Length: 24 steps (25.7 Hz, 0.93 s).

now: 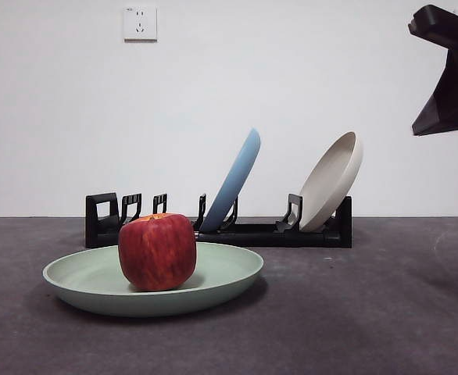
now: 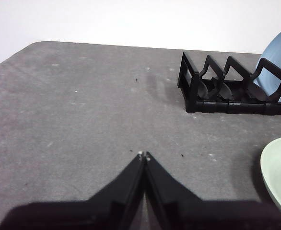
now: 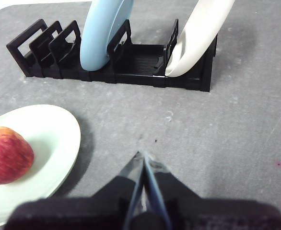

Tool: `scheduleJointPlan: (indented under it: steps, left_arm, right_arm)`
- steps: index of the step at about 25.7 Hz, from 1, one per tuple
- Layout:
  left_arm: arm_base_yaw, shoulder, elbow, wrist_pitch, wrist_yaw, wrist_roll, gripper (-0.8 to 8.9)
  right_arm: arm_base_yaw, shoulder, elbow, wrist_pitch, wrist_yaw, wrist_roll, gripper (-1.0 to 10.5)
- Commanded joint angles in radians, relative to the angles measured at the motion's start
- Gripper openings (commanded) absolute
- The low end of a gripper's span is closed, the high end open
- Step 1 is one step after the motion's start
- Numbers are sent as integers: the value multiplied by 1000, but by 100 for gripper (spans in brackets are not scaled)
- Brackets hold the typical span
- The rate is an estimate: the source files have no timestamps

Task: Take the green plate from the plate rack,put the plate on the table,take the apple from the table,put the apple in the plate

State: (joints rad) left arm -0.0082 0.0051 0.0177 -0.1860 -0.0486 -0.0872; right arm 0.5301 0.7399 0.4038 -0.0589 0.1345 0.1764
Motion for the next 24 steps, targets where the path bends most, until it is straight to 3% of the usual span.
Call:
scheduleJointPlan:
  steps: [1,8,12,19,24]
  left_arm:
    - [3,-3,-14,5,1,1,-4]
    - [3,-3,-14,5,1,2,-3]
    - [3,-3,-14,5,1,2,-4]
    - [3,-3,-14,5,1,2,-3]
    - [3,-3,-14,5,1,1,-4]
  right_arm:
    - [0,-2,-4,5,3,9,-11]
    - [0,-3,-4,2,2,9,-12]
    - [-34,-152,-5,-85,3,-1,-11]
    - [-347,-490,-77,-156,-4,-21,-11]
    - [-447,-649,-223,-110,-5,-21,-11]
